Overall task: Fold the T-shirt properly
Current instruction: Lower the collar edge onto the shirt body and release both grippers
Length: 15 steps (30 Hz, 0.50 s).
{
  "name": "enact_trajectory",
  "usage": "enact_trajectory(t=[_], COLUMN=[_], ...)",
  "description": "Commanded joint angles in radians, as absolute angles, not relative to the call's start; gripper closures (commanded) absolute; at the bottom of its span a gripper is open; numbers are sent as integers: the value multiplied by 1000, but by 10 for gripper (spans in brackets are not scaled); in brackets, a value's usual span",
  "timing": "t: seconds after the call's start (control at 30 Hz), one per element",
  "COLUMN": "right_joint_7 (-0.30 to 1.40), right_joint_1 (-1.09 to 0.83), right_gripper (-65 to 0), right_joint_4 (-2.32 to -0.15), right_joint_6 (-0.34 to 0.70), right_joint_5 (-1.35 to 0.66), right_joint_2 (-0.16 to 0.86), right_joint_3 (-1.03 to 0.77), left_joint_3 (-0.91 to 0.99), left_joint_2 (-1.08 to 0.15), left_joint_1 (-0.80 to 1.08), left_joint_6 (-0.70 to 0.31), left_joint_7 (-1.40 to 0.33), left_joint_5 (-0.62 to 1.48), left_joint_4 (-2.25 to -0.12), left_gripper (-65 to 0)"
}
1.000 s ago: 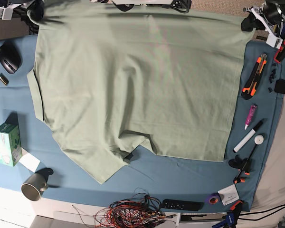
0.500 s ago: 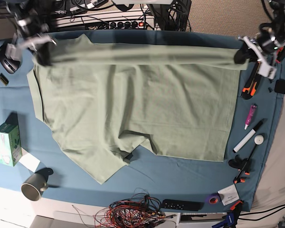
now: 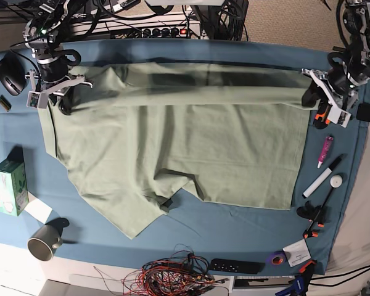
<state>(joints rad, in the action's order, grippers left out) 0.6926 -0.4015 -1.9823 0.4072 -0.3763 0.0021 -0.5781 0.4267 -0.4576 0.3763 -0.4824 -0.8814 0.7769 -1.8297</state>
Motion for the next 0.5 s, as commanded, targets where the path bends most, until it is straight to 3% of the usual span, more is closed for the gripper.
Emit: enact_trajectory(t=[0.0,0.47], right_joint_7=[650,606], right_joint_1=[-398,-363], right_gripper=[0,0], right_joint_4=[-1980,-1843], right_joint_6=[393,421], right_joint_5=[-376,-448], right_joint_2=[17,36], right_joint_3=[-582,-582], left_joint_3=[435,435], left_joint_2=[-474,-474], left_joint_1=[374,374], left_joint_6=[-479,-461], left_joint_7=[-863,-856], left_joint_5=[778,777], left_joint_4=[-1843,-1843], left_gripper=[0,0])
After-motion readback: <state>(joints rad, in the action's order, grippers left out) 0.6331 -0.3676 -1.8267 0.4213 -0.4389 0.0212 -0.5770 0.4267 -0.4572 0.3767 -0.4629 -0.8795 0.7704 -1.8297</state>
